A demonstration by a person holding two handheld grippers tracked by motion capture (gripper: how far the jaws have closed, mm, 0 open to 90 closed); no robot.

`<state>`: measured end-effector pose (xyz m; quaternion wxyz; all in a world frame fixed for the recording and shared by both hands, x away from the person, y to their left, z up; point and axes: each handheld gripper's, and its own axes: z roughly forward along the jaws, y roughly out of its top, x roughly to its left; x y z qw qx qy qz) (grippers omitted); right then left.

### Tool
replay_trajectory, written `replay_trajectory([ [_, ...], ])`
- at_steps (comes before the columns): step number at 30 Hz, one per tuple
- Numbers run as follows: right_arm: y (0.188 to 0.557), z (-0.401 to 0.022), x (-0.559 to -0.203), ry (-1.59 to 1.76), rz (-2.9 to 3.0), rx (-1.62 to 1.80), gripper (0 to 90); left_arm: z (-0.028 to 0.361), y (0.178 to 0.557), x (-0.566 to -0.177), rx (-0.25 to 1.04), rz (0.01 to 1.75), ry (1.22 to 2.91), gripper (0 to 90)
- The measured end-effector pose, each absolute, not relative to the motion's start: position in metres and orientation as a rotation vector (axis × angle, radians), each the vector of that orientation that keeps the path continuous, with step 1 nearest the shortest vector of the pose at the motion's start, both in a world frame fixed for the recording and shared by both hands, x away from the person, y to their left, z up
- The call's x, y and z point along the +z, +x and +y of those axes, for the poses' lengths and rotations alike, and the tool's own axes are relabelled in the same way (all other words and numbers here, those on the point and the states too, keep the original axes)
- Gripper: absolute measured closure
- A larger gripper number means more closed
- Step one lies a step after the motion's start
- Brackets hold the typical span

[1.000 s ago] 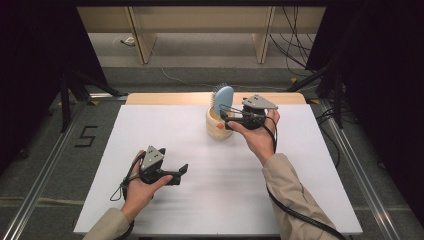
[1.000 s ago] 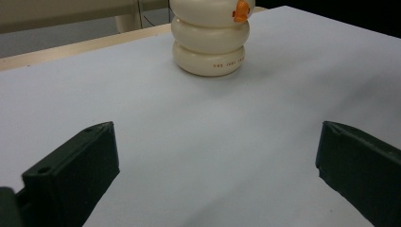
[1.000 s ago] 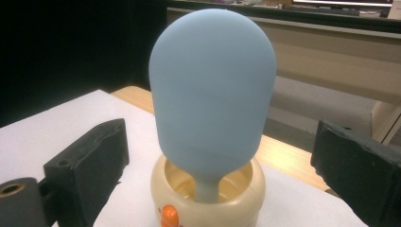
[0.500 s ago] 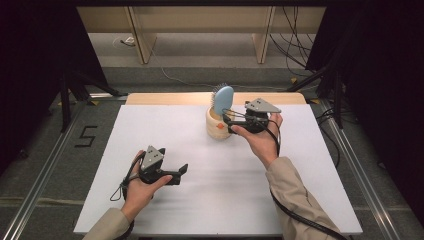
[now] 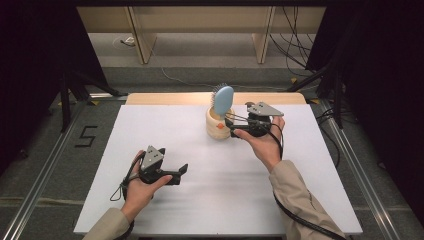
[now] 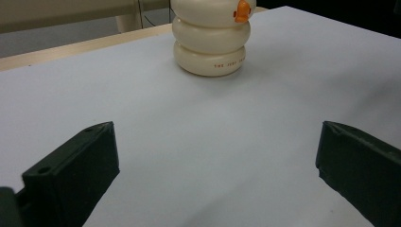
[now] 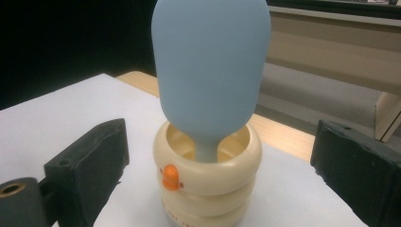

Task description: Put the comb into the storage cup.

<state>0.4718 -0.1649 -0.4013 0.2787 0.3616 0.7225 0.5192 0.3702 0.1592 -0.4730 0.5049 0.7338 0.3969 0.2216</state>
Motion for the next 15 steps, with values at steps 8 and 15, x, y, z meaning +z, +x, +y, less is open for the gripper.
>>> replay_trajectory([
  [8, 0.465, -0.174, -0.405, 0.974, 1.952, 1.388, 5.8, 0.159, 0.37, -0.473, 0.534, 0.959, 1.772, 0.0],
  [15, 0.46, -0.18, -0.407, 0.977, 1.964, 1.386, 5.9, 0.159, 0.37, -0.473, 0.534, 0.958, 1.77, 0.0],
])
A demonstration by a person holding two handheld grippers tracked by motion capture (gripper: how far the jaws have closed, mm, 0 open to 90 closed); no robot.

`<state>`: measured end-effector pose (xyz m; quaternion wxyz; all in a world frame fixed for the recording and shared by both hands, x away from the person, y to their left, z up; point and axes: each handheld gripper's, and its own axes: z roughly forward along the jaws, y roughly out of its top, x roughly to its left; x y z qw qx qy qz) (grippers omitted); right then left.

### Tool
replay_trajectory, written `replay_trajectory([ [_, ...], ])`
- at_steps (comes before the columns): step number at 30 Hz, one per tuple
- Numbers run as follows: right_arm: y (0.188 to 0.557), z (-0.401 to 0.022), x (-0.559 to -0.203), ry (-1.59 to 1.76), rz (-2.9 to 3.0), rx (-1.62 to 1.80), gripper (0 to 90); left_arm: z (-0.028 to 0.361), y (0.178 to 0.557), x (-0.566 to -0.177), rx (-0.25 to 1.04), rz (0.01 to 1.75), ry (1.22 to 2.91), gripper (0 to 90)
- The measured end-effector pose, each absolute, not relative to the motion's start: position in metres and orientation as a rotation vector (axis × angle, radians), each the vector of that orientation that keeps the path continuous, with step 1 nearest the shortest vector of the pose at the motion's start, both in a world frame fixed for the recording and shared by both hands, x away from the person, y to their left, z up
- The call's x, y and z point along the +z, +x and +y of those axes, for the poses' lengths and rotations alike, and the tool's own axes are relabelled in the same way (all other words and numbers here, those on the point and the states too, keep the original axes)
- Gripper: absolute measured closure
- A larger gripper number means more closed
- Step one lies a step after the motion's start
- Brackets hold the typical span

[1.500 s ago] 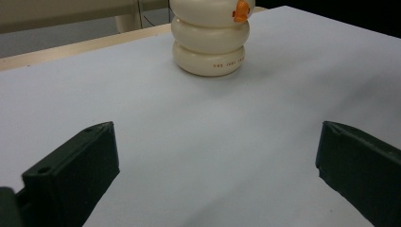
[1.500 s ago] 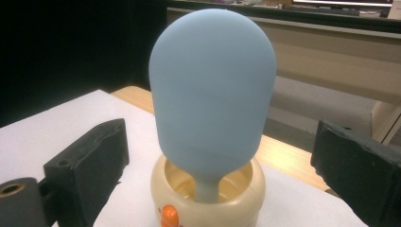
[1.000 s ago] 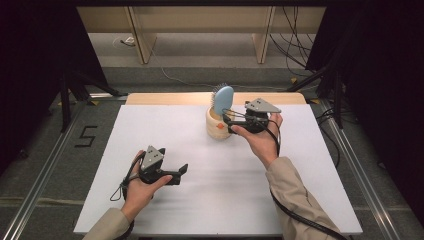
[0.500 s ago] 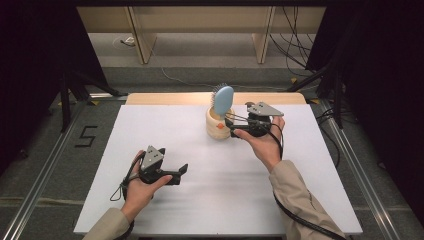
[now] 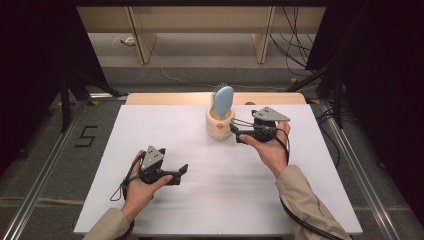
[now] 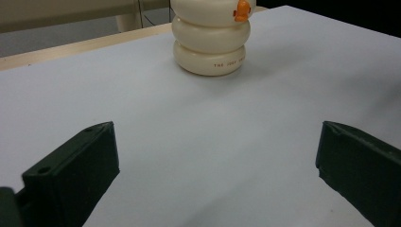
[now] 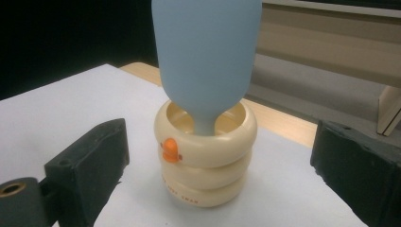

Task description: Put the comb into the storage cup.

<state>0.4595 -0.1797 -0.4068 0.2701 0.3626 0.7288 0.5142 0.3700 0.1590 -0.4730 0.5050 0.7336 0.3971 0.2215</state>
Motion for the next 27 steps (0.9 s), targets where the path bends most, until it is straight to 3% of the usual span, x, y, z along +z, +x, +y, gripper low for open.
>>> replay_trajectory([
  [27, 0.444, -0.196, -0.41, 0.97, 1.989, 1.384, 6.4, 0.16, 0.37, -0.472, 0.539, 0.959, 1.77, 0.0],
])
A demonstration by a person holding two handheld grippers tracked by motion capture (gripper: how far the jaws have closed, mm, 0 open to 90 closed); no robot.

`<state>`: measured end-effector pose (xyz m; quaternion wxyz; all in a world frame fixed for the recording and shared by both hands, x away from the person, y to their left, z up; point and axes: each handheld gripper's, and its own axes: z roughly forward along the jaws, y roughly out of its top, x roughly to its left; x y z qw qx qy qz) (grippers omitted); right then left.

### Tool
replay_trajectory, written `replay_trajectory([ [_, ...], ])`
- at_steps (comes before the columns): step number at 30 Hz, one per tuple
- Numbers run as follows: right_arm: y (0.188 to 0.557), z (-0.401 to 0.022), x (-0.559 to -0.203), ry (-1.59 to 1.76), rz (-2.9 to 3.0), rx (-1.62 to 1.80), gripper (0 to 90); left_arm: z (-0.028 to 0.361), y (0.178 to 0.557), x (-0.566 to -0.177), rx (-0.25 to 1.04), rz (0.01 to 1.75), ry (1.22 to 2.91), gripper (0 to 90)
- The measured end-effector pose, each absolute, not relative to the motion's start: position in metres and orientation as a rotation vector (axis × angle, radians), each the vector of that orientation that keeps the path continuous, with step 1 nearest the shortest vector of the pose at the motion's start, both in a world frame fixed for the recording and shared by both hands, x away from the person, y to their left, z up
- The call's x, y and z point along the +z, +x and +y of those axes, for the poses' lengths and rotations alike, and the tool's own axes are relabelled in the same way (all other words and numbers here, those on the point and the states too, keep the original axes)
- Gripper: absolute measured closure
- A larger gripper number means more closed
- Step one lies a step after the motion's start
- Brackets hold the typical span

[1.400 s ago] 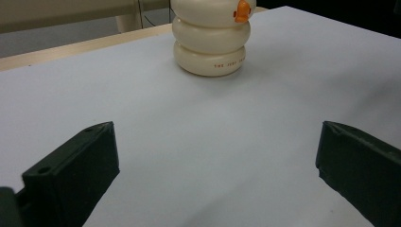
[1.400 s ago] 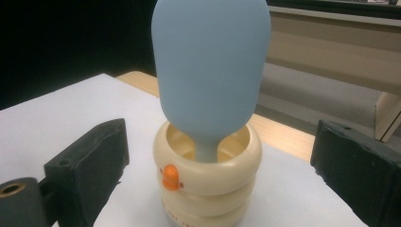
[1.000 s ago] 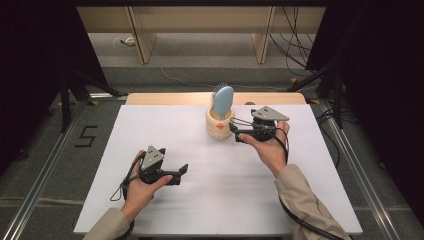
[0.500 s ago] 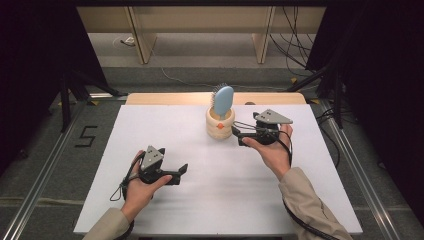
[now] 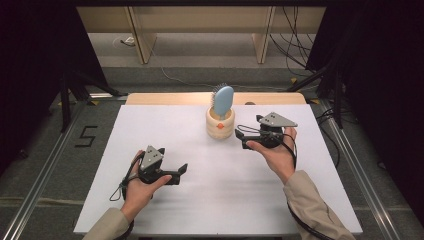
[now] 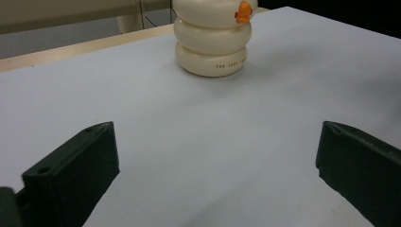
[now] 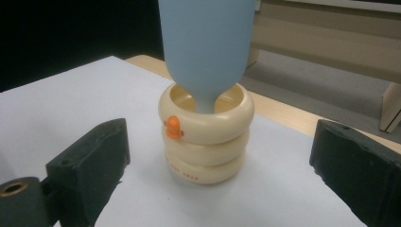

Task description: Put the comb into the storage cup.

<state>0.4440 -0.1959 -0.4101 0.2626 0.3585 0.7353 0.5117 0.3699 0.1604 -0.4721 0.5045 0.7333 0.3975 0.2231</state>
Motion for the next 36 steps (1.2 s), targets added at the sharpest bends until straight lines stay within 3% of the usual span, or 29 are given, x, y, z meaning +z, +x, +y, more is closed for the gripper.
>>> replay_trajectory([
  [36, 0.421, -0.218, -0.418, 0.957, 2.029, 1.369, 7.6, 0.163, 0.369, -0.471, 0.545, 0.958, 1.774, 0.0],
])
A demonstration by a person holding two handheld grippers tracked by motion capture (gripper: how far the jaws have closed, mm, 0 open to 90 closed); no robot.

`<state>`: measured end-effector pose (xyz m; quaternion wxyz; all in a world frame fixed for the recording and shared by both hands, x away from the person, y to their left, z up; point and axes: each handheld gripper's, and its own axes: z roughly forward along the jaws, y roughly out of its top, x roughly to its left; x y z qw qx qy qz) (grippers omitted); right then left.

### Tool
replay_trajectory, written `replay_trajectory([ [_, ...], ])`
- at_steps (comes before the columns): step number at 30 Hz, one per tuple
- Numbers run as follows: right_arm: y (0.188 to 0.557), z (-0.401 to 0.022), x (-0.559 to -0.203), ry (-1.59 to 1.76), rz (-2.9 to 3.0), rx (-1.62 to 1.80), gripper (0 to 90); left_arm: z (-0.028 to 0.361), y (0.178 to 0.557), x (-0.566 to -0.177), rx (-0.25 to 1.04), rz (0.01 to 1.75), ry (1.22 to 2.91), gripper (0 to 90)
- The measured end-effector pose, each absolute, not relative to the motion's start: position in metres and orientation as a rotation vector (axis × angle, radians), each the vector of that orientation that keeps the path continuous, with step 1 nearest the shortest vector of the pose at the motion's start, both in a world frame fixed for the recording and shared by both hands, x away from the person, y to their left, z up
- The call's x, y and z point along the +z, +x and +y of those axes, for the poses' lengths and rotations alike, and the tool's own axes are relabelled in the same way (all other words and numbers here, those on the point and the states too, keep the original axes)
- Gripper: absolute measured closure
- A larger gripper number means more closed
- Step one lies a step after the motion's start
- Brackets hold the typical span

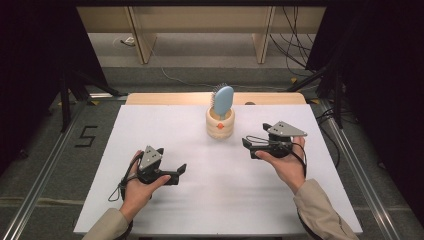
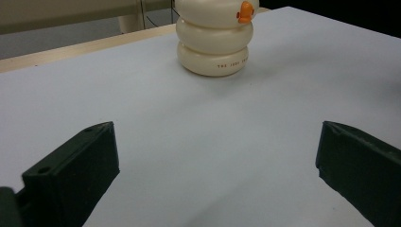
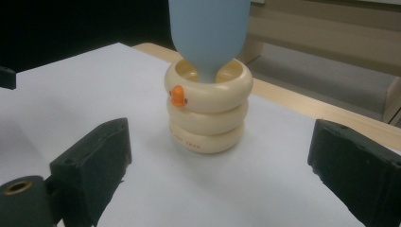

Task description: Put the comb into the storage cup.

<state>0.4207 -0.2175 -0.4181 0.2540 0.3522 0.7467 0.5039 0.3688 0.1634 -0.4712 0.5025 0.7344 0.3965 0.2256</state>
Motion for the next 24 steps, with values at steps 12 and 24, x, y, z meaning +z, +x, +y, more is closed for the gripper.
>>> replay_trajectory([
  [12, 0.412, -0.227, -0.423, 0.961, 2.032, 1.357, 7.7, 0.172, 0.367, -0.47, 0.556, 0.971, 1.763, 0.0],
  [24, 0.4, -0.24, -0.427, 0.968, 2.038, 1.35, 8.0, 0.176, 0.365, -0.471, 0.555, 0.966, 1.771, 0.0],
])
